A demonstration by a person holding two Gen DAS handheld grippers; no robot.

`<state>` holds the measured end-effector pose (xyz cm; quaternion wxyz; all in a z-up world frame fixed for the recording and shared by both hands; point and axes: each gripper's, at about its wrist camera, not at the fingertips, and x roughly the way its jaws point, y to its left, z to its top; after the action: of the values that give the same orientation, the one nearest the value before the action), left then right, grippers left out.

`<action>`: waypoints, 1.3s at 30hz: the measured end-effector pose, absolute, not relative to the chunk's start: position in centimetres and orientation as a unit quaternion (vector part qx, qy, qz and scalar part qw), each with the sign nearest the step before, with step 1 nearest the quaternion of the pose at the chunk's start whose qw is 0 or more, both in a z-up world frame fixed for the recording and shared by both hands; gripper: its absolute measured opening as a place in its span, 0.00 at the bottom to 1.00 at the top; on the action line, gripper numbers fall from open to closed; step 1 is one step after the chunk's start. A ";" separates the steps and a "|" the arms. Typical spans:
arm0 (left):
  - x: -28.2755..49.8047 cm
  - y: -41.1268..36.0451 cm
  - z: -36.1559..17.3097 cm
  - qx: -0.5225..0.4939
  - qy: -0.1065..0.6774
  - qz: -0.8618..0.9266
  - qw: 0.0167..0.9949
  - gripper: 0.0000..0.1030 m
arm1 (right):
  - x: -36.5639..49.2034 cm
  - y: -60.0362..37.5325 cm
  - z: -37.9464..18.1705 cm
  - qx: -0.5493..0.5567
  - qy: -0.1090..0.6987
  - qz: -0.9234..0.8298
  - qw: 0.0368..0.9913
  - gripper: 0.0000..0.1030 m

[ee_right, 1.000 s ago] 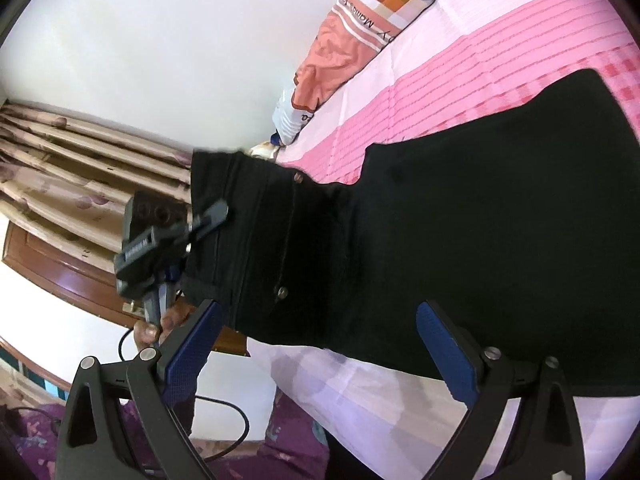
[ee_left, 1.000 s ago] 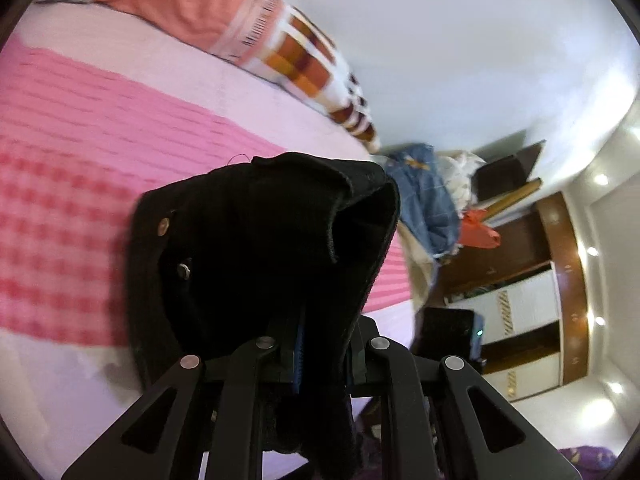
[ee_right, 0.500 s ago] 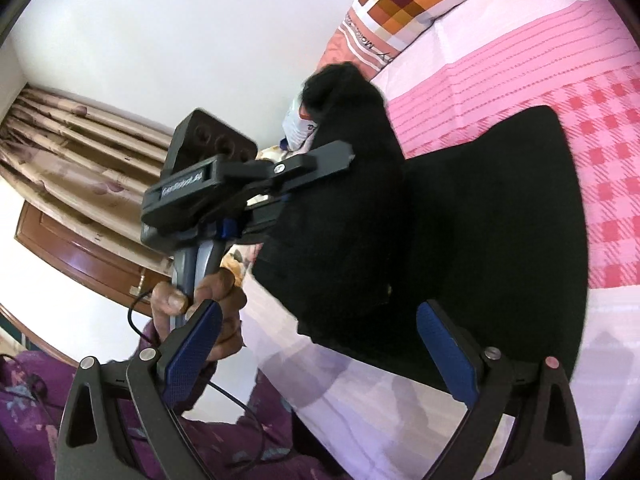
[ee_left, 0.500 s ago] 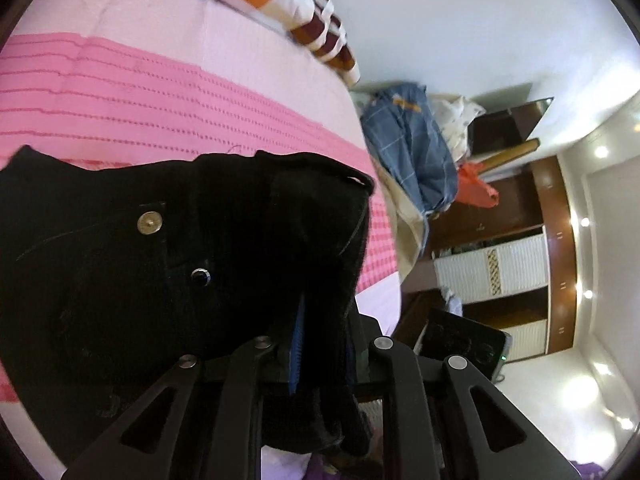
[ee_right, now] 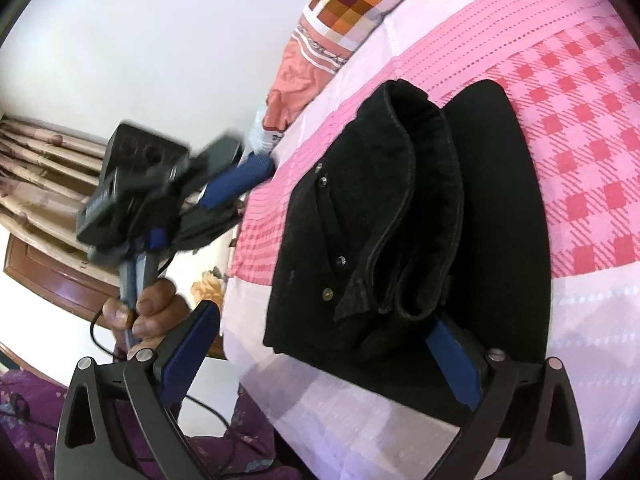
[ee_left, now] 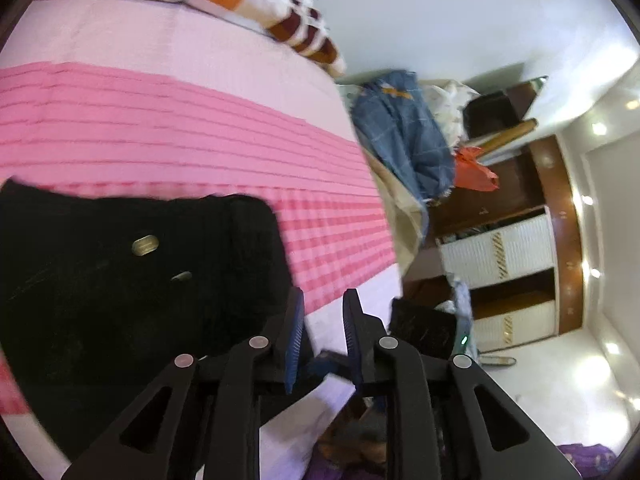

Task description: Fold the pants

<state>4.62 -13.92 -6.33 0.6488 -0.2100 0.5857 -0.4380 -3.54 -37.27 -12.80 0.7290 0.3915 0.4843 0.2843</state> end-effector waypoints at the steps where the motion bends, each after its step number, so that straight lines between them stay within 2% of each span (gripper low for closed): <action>1: 4.5 -13.3 -6.5 -0.213 0.587 -0.435 0.649 0.22 | -3.3 -37.2 -12.9 0.390 0.488 0.280 0.729 0.98; 4: 3.9 -10.6 -7.4 -0.215 0.593 -0.409 0.660 0.34 | -2.8 -37.1 -13.2 0.387 0.497 0.264 0.731 0.97; 5: 3.7 -9.8 -7.8 -0.216 0.595 -0.399 0.664 0.38 | -2.8 -37.0 -13.3 0.383 0.499 0.256 0.734 0.91; 8: 2.9 -7.5 -9.1 -0.210 0.602 -0.376 0.672 0.39 | -2.2 -37.2 -14.1 0.357 0.533 0.206 0.739 0.29; 16: 2.2 -3.7 -10.8 -0.236 0.607 -0.328 0.684 0.41 | -4.1 -39.8 -14.3 0.461 0.497 0.197 0.708 0.25; 24: 1.9 -4.2 -10.6 -0.222 0.603 -0.324 0.695 0.54 | -6.8 -43.2 -14.6 0.503 0.477 0.166 0.701 0.25; 39: 1.1 -6.9 -11.2 -0.144 0.596 -0.324 0.720 0.55 | -7.4 -44.2 -16.0 0.526 0.484 0.157 0.682 0.24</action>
<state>1.05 -6.89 -11.22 0.7200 -0.1439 0.5964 -0.3244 -7.38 -44.16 -16.02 0.6816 0.5259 0.4840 0.1566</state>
